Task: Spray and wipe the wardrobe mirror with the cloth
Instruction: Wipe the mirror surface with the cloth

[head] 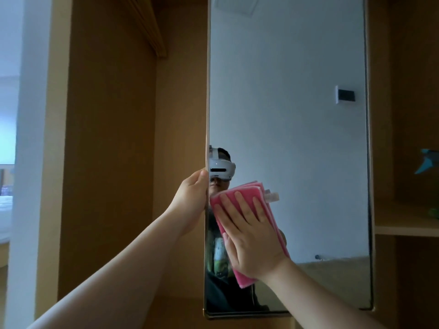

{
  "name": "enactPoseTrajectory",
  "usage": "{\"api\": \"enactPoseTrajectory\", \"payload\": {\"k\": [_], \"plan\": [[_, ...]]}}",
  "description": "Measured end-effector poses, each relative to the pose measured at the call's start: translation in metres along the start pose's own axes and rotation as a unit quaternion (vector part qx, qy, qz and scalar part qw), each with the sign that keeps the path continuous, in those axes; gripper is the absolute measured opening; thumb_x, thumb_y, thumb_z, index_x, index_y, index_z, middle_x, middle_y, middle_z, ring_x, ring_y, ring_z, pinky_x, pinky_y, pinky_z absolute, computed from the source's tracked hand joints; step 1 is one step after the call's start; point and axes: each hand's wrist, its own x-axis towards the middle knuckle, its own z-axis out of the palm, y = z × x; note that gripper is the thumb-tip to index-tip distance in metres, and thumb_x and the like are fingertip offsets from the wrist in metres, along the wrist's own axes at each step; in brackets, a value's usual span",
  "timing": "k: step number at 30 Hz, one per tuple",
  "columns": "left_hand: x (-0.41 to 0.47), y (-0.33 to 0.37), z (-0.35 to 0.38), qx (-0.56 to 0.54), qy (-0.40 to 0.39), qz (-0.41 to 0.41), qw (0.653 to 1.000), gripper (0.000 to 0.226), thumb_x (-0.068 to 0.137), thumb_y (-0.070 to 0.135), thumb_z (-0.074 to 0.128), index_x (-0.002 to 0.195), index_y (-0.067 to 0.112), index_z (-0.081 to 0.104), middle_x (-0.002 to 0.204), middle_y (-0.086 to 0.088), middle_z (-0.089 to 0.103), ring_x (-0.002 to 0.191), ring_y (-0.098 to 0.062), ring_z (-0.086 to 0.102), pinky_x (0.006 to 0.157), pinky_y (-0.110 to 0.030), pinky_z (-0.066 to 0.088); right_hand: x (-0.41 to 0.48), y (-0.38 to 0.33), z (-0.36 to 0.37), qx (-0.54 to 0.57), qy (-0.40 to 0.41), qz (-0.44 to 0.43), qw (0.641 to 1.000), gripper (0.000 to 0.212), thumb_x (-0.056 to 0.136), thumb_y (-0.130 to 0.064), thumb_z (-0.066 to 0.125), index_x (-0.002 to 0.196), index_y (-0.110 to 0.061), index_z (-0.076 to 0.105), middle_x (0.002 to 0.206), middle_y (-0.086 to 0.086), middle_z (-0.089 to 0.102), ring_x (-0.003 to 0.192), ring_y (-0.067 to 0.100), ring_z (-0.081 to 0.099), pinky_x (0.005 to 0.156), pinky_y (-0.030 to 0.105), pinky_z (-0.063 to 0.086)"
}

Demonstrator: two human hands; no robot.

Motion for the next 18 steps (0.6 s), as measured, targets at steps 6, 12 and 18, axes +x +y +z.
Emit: {"api": "enactPoseTrajectory", "payload": {"k": [6, 12, 18], "plan": [[-0.007, -0.001, -0.003, 0.014, 0.013, -0.041, 0.999, 0.04, 0.1, 0.038, 0.037, 0.075, 0.016, 0.06, 0.055, 0.005, 0.056, 0.046, -0.006, 0.05, 0.043, -0.019, 0.043, 0.005, 0.009, -0.004, -0.015, 0.006, -0.019, 1.0, 0.067, 0.095, -0.036, 0.039, 0.155, -0.019, 0.017, 0.163, 0.003, 0.013, 0.15, 0.027, 0.009, 0.12, 0.052, 0.008], [-0.017, -0.003, -0.007, -0.018, -0.008, -0.045, 0.999, 0.039, 0.1, 0.03, 0.043, 0.08, 0.012, 0.071, 0.069, -0.003, 0.066, 0.065, -0.018, 0.061, 0.061, -0.028, 0.054, 0.025, 0.018, -0.012, -0.038, -0.019, -0.023, 0.999, 0.058, 0.101, -0.039, 0.022, 0.155, -0.019, 0.017, 0.163, 0.004, 0.014, 0.151, 0.027, 0.005, 0.12, 0.054, 0.01], [-0.022, -0.002, -0.008, -0.041, -0.044, -0.056, 0.997, 0.04, 0.101, 0.033, 0.041, 0.086, 0.029, 0.078, 0.084, -0.002, 0.074, 0.077, -0.018, 0.069, 0.073, -0.036, 0.055, 0.08, 0.031, -0.035, -0.041, -0.007, 0.042, 0.998, 0.059, 0.099, -0.039, 0.018, 0.153, -0.017, 0.024, 0.161, 0.007, 0.021, 0.149, 0.031, 0.013, 0.12, 0.054, 0.005]]}}
